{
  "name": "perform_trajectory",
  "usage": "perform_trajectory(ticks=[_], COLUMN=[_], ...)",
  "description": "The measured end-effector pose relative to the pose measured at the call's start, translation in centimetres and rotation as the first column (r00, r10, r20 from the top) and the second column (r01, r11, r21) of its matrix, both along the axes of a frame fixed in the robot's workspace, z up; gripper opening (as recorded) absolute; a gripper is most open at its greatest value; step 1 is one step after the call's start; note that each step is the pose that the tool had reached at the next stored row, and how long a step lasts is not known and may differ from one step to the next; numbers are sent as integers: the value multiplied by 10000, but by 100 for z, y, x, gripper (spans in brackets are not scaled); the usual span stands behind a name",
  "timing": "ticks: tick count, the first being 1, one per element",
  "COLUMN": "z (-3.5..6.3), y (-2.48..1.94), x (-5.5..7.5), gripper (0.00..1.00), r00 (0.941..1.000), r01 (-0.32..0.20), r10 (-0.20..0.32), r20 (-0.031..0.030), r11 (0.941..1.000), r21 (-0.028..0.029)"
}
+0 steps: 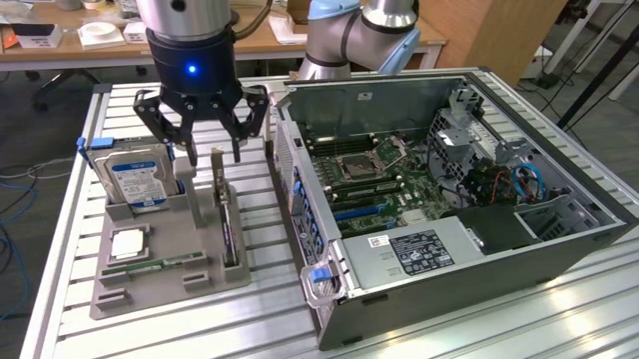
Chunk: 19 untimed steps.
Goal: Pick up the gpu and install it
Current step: 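Pick up the gpu and move the gpu toward the slot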
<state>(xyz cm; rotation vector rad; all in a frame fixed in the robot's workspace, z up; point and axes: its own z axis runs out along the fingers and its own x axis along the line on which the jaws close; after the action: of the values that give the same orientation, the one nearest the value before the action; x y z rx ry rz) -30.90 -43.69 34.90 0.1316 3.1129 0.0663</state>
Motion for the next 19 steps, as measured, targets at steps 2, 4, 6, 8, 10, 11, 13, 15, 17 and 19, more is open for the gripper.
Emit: perform_trajectory(ticks=[2, 4, 6, 8, 10, 11, 13, 15, 17, 19], z=[-7, -15, -22, -33, -44, -48, -56, -62, -66, -70], y=[-5, -10, -15, -18, -20, -24, -37, -54, -74, -102], x=[-1, -2, -4, -6, -8, -9, -8, -9, -10, -10], gripper=[59, 59, 59, 59, 59, 59, 59, 59, 59, 59], r00=[10000, 10000, 10000, 10000, 10000, 10000, 10000, 10000, 10000, 10000], r01=[0, 1, 0, 0, 1, 0, -2, 0, 0, 0], r10=[0, -1, 0, 0, -1, 0, 2, 0, 0, 0], r20=[0, -1, -1, 0, 0, -2, 0, 1, 0, 0], r11=[10000, 10000, 10000, 10000, 10000, 10000, 10000, 10000, 10000, 10000], r21=[0, -1, -1, -1, -1, -2, 0, 0, 0, 0])
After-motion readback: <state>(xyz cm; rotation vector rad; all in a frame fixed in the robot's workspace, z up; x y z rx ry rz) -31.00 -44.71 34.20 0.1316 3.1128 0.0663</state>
